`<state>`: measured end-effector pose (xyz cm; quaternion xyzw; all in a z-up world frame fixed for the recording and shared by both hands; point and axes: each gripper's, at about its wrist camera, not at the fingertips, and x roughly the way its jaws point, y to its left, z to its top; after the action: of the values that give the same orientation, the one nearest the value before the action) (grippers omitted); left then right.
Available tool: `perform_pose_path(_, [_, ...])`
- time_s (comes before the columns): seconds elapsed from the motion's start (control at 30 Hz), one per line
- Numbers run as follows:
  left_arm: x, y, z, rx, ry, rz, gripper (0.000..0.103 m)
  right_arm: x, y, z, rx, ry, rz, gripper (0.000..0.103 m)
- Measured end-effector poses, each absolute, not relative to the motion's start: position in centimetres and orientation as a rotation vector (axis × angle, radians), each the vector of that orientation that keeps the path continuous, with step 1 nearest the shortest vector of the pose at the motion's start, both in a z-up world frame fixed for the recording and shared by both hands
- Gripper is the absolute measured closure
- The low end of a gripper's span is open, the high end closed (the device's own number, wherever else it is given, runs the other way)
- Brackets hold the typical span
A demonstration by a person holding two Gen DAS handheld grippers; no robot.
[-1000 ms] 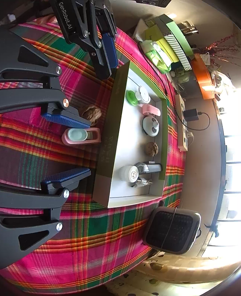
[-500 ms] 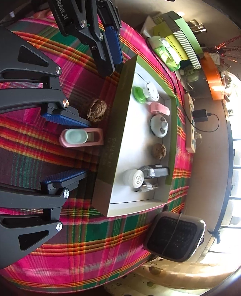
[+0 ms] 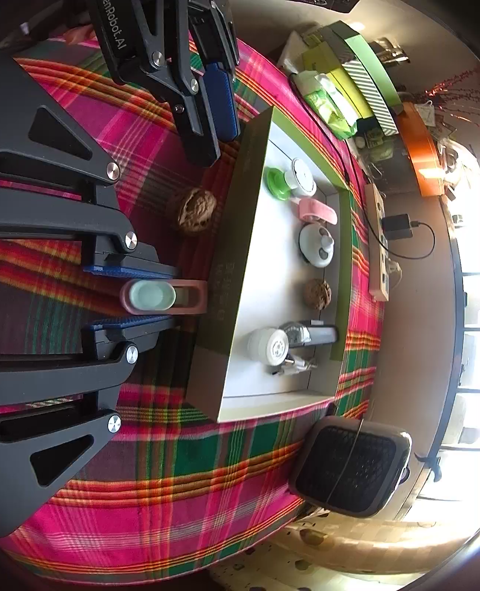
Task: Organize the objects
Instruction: 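Close the right tool on the pink-and-teal holder while the left tool approaches the second walnut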
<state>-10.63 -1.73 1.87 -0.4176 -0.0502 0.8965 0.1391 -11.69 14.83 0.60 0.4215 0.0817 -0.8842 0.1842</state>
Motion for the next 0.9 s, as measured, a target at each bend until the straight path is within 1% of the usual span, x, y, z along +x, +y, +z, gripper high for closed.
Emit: perform_pose_path(0.9, [-12.2,2.3,1.4,-1.216,-0.079,2.491,0.063,-11.3,17.2,0.5,1.215,0.192,-2.545,0.084])
